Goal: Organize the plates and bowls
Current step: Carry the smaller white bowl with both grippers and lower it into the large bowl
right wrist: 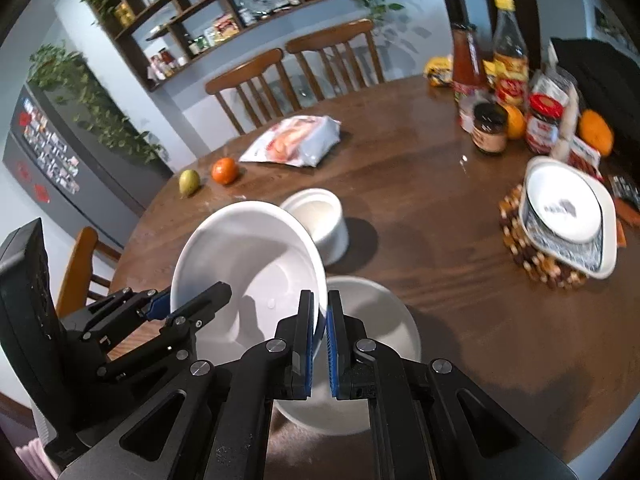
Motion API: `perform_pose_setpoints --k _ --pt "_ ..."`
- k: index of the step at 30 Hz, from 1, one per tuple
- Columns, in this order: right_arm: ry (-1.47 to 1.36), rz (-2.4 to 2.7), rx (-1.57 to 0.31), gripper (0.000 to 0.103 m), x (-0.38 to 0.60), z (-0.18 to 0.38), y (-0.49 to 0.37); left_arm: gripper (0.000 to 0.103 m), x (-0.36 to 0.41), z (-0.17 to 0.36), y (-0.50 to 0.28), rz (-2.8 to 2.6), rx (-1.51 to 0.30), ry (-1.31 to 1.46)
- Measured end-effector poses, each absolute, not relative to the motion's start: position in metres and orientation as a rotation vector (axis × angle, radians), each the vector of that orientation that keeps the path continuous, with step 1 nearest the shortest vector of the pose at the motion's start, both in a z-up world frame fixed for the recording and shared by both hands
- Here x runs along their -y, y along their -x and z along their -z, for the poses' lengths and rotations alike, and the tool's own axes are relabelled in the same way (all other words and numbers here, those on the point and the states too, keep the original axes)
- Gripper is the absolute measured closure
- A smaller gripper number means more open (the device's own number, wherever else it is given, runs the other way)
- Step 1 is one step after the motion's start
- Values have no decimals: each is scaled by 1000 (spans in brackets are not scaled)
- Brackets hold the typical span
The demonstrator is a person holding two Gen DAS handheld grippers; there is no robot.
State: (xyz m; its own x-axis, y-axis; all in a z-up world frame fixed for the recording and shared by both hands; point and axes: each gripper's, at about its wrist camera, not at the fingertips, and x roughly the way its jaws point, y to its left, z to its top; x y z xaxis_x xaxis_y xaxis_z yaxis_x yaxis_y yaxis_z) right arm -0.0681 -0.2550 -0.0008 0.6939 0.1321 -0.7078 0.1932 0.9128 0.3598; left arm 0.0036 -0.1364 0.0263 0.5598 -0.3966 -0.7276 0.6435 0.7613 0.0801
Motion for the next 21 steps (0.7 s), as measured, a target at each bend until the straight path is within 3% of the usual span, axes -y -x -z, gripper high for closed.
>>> perform_pose_setpoints --k 21 --pt "-513 81 -935 95 271 50 87 86 161 17 7 667 -872 -451"
